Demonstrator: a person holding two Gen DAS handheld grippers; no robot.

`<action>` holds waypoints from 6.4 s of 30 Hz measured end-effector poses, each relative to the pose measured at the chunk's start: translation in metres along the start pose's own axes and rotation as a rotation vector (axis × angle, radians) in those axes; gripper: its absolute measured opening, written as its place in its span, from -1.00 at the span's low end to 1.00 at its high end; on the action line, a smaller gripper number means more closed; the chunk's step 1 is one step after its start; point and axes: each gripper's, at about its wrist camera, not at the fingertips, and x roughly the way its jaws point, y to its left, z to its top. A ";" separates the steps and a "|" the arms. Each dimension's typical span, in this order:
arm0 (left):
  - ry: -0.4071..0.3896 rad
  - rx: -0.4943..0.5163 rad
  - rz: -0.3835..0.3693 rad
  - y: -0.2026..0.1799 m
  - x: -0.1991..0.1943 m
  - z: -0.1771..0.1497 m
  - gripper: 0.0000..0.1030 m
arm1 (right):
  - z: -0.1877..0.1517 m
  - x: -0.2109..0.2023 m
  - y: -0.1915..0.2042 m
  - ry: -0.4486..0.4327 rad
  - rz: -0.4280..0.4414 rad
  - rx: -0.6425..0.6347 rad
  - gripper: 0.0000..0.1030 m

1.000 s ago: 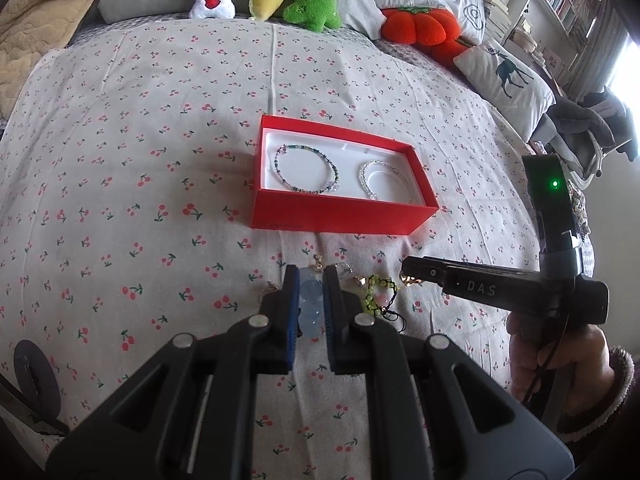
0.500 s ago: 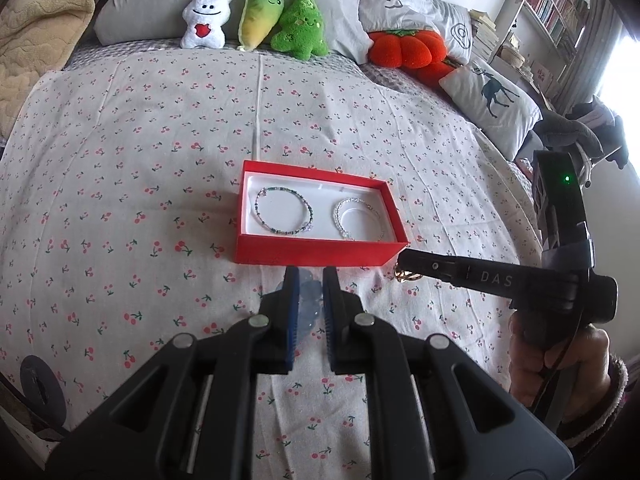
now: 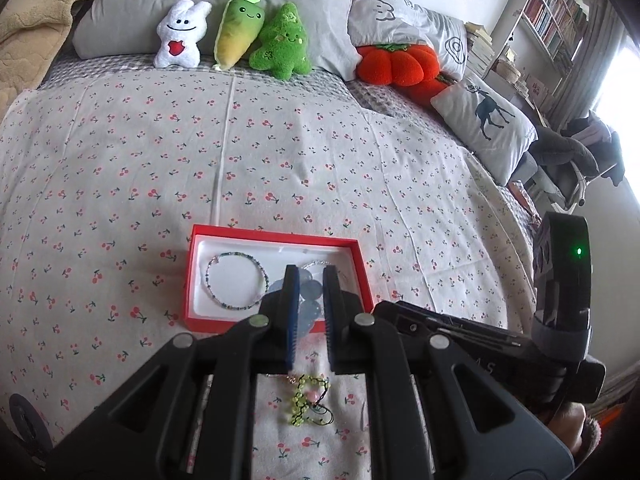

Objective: Organize jewelry
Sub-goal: 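Lower the blue bracelet and gold rings into the red box and open both tools, then withdraw both tools from the box toward the remaining jewelry, then grasp the black hair clip with the left tool while the right tool grasps a small earring, then lower the black hair clip and earring into the red box and open both tools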

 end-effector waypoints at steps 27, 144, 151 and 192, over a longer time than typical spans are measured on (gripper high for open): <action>0.091 0.018 0.149 0.063 0.044 -0.030 -0.74 | 0.012 0.039 0.016 -0.002 -0.077 -0.078 -0.54; 0.097 0.118 0.091 0.068 0.025 -0.137 -0.35 | -0.101 0.004 0.035 -0.086 -0.164 -0.431 -0.89; 0.096 0.103 0.106 0.068 0.026 -0.134 -0.71 | -0.100 0.009 0.036 -0.071 -0.171 -0.431 -0.89; 0.048 -0.037 -0.086 0.083 -0.023 -0.087 -0.72 | -0.052 -0.047 0.065 -0.219 -0.045 -0.372 -0.89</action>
